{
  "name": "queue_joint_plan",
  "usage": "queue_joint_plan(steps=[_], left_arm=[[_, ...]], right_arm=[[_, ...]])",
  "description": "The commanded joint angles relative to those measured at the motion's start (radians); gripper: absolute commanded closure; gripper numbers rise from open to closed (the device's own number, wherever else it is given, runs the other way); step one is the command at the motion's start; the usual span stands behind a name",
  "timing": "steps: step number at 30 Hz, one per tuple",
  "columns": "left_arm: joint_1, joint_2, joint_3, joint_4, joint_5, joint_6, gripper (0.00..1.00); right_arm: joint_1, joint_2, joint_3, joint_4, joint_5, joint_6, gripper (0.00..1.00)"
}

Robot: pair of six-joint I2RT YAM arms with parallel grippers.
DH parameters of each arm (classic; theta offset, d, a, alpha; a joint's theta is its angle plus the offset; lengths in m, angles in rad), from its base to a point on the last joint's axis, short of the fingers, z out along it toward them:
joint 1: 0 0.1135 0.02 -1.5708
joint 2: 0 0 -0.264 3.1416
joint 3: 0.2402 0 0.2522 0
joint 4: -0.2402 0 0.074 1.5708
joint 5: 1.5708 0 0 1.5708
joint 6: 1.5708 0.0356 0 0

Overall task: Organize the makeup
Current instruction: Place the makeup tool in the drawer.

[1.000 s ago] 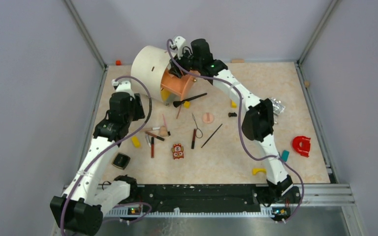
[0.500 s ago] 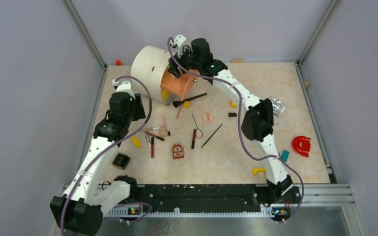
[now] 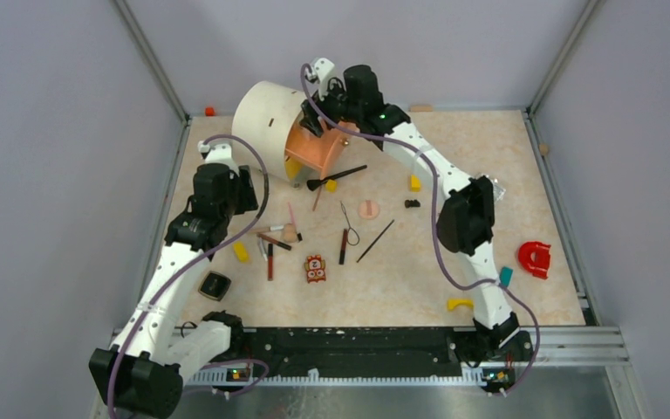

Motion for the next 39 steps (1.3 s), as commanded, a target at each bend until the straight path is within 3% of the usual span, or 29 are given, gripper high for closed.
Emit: queue_joint_plan(steps=[1, 5, 9, 12, 16, 24, 39], left_arm=[[0.006, -0.006, -0.006, 0.044, 0.004, 0.008, 0.35], [0.008, -0.005, -0.006, 0.044, 0.007, 0.007, 0.34], [0.008, -0.006, -0.006, 0.044, 0.009, 0.006, 0.34], [0.008, -0.004, -0.006, 0.046, 0.010, 0.008, 0.34], [0.011, -0.001, -0.006, 0.046, 0.014, 0.008, 0.34], [0.013, 0.003, -0.005, 0.047, 0.021, 0.008, 0.34], [0.018, -0.002, -0.006, 0.048, 0.027, 0.009, 0.34]], right_arm=[[0.008, -0.145, -0.047, 0.052, 0.010, -0.011, 0.29], [0.008, -0.154, -0.045, 0.001, 0.062, 0.001, 0.32], [0.008, -0.117, 0.013, -0.096, 0.129, -0.002, 0.53], [0.008, -0.065, 0.091, -0.194, 0.160, -0.005, 0.76], [0.008, -0.027, 0.130, -0.233, 0.181, -0.005, 0.90], [0.008, 0.009, 0.141, -0.223, 0.186, 0.003, 0.98], [0.021, 0.055, 0.155, -0.195, 0.124, 0.021, 0.99]])
